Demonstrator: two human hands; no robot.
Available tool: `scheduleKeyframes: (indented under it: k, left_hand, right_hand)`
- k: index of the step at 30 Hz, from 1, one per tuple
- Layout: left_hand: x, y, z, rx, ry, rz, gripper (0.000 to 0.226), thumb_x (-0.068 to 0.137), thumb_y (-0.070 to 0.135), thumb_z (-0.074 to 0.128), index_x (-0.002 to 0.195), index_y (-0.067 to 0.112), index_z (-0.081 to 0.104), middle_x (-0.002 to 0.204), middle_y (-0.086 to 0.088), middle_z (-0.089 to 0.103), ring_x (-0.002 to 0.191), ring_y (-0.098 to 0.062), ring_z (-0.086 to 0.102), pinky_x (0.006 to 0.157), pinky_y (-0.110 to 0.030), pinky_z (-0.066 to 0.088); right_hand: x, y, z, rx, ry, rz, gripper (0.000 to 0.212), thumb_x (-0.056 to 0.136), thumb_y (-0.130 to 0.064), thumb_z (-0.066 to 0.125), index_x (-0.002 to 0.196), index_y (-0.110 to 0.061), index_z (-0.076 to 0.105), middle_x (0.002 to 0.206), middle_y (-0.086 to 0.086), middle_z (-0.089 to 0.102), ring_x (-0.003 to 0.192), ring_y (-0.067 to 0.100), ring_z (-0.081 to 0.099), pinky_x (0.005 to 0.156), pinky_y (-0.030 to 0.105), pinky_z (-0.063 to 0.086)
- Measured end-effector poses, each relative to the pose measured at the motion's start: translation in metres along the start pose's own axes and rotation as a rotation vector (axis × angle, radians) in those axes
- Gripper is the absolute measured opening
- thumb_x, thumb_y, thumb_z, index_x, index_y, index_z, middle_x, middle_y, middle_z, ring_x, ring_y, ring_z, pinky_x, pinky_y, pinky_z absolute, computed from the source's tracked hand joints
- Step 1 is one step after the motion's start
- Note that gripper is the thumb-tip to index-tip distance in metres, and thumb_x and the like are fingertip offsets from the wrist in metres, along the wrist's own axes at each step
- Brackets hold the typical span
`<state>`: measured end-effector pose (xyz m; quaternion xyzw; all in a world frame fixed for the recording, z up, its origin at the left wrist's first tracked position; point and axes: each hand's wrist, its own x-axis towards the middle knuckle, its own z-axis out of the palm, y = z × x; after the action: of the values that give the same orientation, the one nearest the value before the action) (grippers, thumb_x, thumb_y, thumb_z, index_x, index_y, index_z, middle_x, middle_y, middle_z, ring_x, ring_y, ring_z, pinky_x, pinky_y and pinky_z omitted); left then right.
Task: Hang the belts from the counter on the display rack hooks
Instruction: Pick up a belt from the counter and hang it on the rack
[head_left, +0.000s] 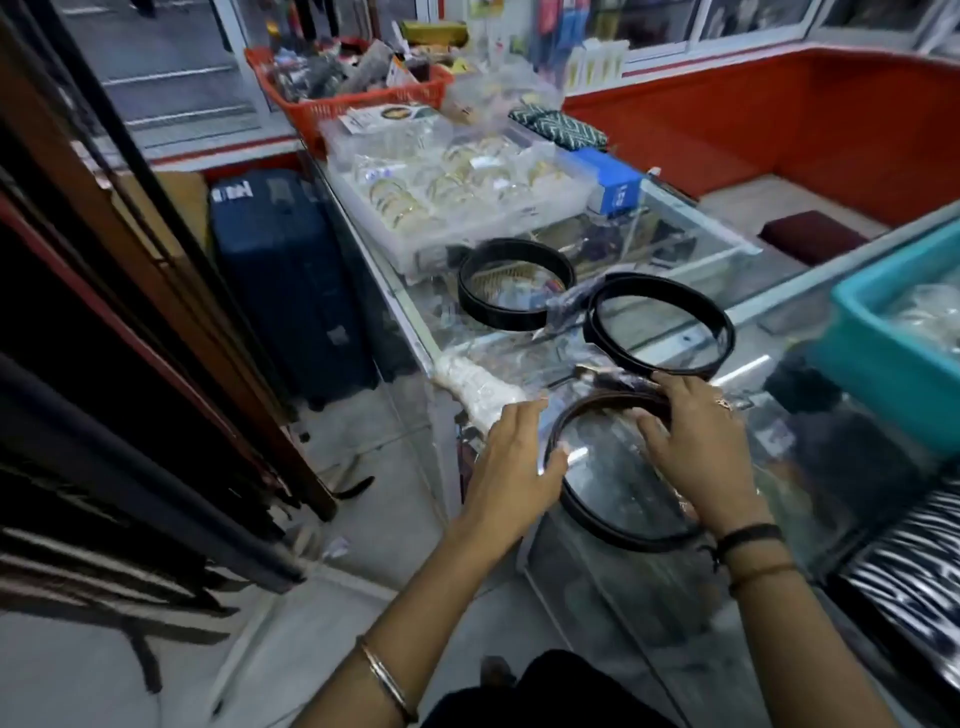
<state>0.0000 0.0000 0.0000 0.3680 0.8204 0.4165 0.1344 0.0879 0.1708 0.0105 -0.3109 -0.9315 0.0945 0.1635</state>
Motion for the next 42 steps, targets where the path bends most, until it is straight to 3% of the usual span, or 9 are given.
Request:
scheduleKeyframes:
  k: [4,12,16,21,25,29,34,37,42]
  left_hand:
    - [0.009,0.004,0.006,0.113,-0.033,-0.11,0.046,0.092,0.026,0.052,0.135,0.012,0.042,0.132,-0.009,0.048,0.123,-0.026,0.044,0.1,-0.038,0.04]
    - [0.022,0.015,0.007,0.204,0.012,-0.184,0.019,0.087,0.009,0.047,0.096,0.0,0.061,0.1,-0.013,0.054,0.089,-0.031,0.057,0.072,-0.04,0.047]
    - [0.014,0.006,-0.009,0.246,0.052,-0.199,0.021,0.088,0.009,0.048,0.101,0.002,0.063,0.102,-0.012,0.056,0.089,-0.032,0.059,0.073,-0.039,0.047]
    - [-0.009,-0.009,-0.06,0.259,0.211,-0.185,0.024,0.088,0.009,0.051,0.105,0.009,0.067,0.098,-0.006,0.06,0.087,-0.025,0.06,0.074,-0.039,0.05]
    - [-0.038,-0.023,-0.11,0.269,0.413,-0.207,0.022,0.09,0.011,0.052,0.105,0.015,0.067,0.099,-0.003,0.062,0.087,-0.022,0.062,0.076,-0.041,0.051]
    - [-0.073,-0.039,-0.156,0.324,0.621,-0.242,0.023,0.092,0.016,0.051,0.11,0.02,0.064,0.106,0.008,0.062,0.094,-0.012,0.06,0.071,-0.022,0.039]
    - [-0.119,-0.055,-0.218,0.341,0.875,-0.271,0.023,0.092,0.016,0.054,0.113,0.022,0.063,0.11,0.011,0.061,0.09,-0.013,0.062,0.072,-0.021,0.041]
    - [-0.148,-0.065,-0.254,0.313,1.018,-0.252,0.025,0.092,0.013,0.054,0.115,0.021,0.061,0.11,0.01,0.059,0.095,-0.008,0.059,0.08,-0.023,0.047]
    - [-0.189,-0.056,-0.316,0.032,1.177,-0.177,0.018,0.095,0.019,0.052,0.104,0.03,0.062,0.103,0.012,0.067,0.093,0.003,0.063,0.074,-0.006,0.046]
  right_hand:
    - [0.004,0.005,0.002,-0.065,-0.026,0.065,0.042,0.08,-0.023,0.064,0.118,-0.008,0.054,0.114,0.019,0.059,0.106,0.041,0.055,0.086,0.051,0.046]
    - [0.02,0.009,0.005,-0.172,-0.112,0.076,0.031,0.083,-0.023,0.066,0.107,-0.004,0.062,0.103,0.02,0.064,0.1,0.04,0.056,0.088,0.049,0.04]
    - [0.013,-0.004,-0.001,-0.1,-0.083,-0.003,0.022,0.081,-0.023,0.066,0.096,-0.007,0.064,0.095,0.015,0.065,0.094,0.036,0.055,0.085,0.046,0.04]
    - [0.009,-0.047,-0.007,0.221,-0.063,-0.161,0.02,0.079,-0.019,0.071,0.081,-0.016,0.052,0.085,0.007,0.053,0.082,0.025,0.049,0.072,0.037,0.039]
    - [0.003,-0.106,-0.007,0.616,-0.078,-0.209,0.021,0.08,-0.019,0.071,0.085,-0.02,0.051,0.087,0.002,0.058,0.075,0.016,0.055,0.067,0.027,0.038]
    - [-0.007,-0.175,-0.006,0.889,-0.092,-0.231,0.018,0.083,-0.03,0.068,0.082,-0.025,0.05,0.075,-0.007,0.061,0.065,0.001,0.058,0.057,0.015,0.043]
    - [-0.024,-0.271,-0.016,1.209,-0.13,-0.325,0.008,0.094,-0.025,0.053,0.089,-0.031,0.054,0.085,-0.012,0.061,0.077,-0.004,0.057,0.071,0.007,0.043]
    - [-0.039,-0.325,-0.025,1.429,-0.271,-0.369,0.013,0.092,-0.024,0.058,0.102,-0.032,0.058,0.097,-0.009,0.063,0.089,0.0,0.061,0.079,0.012,0.049]
    - [-0.063,-0.409,-0.044,1.611,-0.451,-0.463,0.022,0.087,-0.011,0.062,0.105,-0.022,0.067,0.088,-0.005,0.072,0.085,0.004,0.068,0.075,0.013,0.052]
